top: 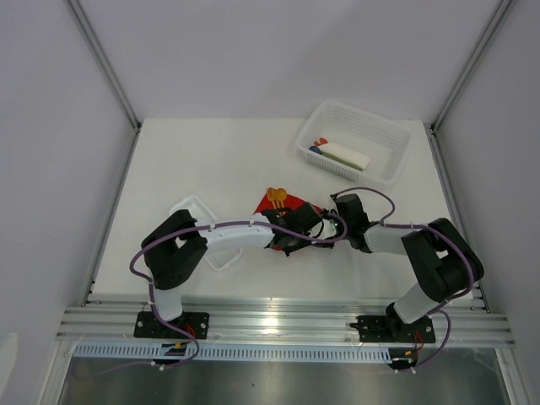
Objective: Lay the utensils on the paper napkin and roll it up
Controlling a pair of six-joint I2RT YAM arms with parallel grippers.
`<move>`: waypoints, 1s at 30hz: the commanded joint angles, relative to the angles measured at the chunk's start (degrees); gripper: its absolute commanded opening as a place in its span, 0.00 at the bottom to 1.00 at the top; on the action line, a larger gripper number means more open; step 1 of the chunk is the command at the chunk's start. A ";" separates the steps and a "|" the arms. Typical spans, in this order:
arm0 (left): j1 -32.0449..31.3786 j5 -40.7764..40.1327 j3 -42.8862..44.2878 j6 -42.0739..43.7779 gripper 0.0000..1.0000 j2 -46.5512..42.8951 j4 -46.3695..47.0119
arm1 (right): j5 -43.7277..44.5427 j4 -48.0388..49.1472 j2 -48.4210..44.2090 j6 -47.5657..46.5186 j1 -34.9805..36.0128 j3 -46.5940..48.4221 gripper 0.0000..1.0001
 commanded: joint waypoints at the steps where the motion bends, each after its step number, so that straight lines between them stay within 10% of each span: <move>1: 0.33 -1.74 0.34 -0.08 0.05 -1.12 1.49 | 1.13 -2.83 -3.98 -1.92 -0.70 0.52 0.06; 14: 4.29 -1.04 2.19 1.24 0.12 -3.06 1.85 | 4.83 -12.77 -8.39 -9.84 -3.60 3.16 0.08; 30: 7.80 1.77 5.70 4.14 0.17 0.72 3.96 | 1.40 3.74 -1.28 -0.79 -3.25 1.66 0.06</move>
